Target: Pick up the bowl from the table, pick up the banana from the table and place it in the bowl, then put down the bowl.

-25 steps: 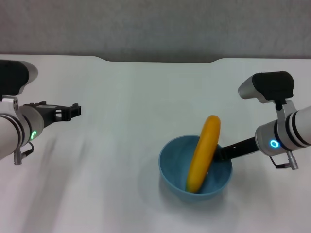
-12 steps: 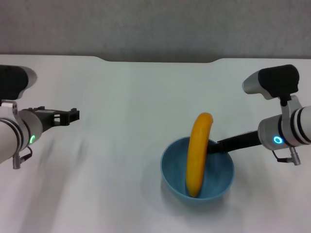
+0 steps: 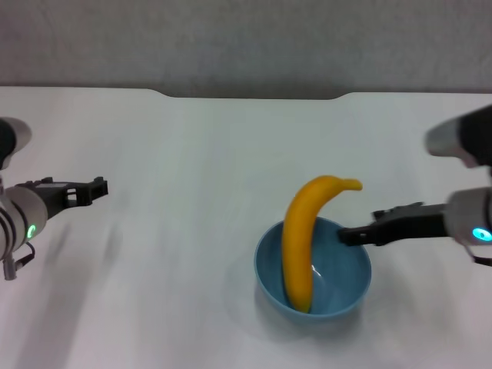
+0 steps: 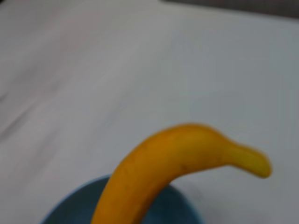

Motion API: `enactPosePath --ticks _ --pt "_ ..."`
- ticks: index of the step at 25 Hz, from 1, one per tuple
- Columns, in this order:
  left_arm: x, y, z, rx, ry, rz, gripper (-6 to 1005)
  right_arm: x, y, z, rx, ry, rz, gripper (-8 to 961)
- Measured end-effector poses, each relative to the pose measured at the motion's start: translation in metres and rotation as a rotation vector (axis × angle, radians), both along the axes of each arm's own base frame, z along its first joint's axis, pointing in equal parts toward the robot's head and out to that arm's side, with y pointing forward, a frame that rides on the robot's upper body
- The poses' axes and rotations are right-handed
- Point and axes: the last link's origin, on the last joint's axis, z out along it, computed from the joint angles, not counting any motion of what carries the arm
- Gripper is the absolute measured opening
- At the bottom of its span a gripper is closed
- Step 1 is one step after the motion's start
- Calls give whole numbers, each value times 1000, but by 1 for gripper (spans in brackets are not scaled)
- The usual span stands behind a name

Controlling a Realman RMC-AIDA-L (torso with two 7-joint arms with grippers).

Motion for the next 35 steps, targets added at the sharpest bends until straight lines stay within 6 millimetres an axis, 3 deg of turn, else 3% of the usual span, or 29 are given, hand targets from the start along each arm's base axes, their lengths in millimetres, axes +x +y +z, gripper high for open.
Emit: enactPosePath --ticks 3,8,19,25,31,35 --pt "-2 -4 1 26 -16 -31 881 10 -10 16 80 -5 24 861" --pt "-8 -9 3 62 -36 -63 882 22 -16 24 179 -14 41 898" --pt "-22 -25 -9 148 -87 -268 877 44 -40 27 398 63 181 884" --pt "-29 -33 -17 184 -178 -337 878 65 -62 19 480 204 242 884" --pt "-34 -36 -25 187 -246 -387 879 89 -88 21 698 422 291 883" --pt "-34 -39 -27 193 -290 -415 879 98 -91 17 747 486 234 883"
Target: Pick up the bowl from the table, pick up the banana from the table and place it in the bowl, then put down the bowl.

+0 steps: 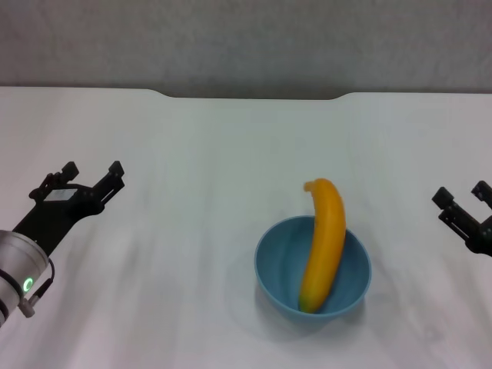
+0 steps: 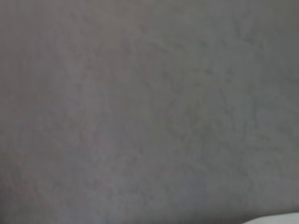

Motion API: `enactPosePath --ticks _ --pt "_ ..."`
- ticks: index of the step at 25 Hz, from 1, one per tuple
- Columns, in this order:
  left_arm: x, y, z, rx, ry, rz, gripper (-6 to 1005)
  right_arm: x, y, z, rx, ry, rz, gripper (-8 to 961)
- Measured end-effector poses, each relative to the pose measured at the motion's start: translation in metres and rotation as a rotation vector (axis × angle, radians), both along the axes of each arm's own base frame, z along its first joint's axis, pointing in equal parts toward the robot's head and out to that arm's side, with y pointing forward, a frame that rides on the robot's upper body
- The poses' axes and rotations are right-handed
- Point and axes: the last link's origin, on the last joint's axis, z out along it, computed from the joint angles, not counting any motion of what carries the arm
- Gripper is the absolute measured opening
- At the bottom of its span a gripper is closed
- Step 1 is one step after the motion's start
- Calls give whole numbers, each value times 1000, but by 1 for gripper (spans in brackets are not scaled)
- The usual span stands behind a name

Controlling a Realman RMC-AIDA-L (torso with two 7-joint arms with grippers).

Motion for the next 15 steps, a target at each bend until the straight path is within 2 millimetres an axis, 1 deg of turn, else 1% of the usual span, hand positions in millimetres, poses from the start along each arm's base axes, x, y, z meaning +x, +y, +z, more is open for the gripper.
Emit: enactPosePath --ticks 2,5,10,15 --pt "-2 -3 0 4 -20 -5 879 1 2 -4 -18 -3 -7 884" --pt "-10 -11 -1 7 -48 -3 880 1 3 -11 -47 -17 -18 884" --pt "-23 -13 -2 -14 -102 38 880 3 4 -15 -62 -25 -37 884" --pt "-29 -21 -1 1 -60 14 881 0 6 -22 -92 -32 -39 884"
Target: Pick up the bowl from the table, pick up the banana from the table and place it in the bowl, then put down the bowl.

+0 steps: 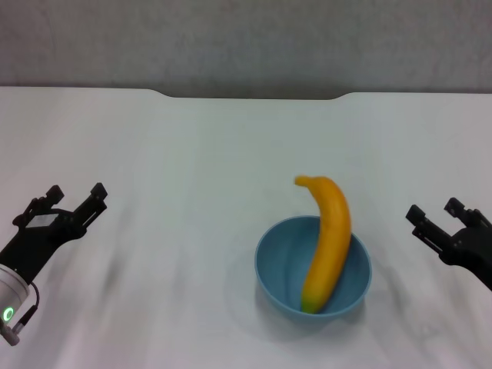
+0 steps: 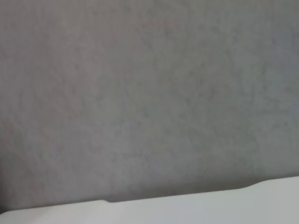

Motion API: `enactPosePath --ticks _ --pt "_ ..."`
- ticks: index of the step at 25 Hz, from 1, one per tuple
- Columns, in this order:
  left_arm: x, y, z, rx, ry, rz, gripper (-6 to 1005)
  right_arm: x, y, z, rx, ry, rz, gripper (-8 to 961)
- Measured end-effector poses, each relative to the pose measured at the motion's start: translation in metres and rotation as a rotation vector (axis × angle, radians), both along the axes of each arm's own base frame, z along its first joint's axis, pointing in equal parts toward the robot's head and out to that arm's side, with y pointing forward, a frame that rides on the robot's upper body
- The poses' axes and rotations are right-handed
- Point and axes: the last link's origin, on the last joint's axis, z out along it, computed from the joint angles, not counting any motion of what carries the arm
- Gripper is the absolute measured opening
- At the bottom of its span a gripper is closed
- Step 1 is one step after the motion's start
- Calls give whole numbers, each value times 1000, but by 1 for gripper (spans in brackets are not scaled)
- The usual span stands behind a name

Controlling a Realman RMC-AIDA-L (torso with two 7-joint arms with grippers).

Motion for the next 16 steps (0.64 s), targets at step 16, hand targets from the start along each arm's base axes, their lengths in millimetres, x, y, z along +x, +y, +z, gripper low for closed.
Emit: enactPosePath --ticks 16 --pt "-8 -6 -16 -20 -234 163 885 -11 3 -10 -46 -6 45 884"
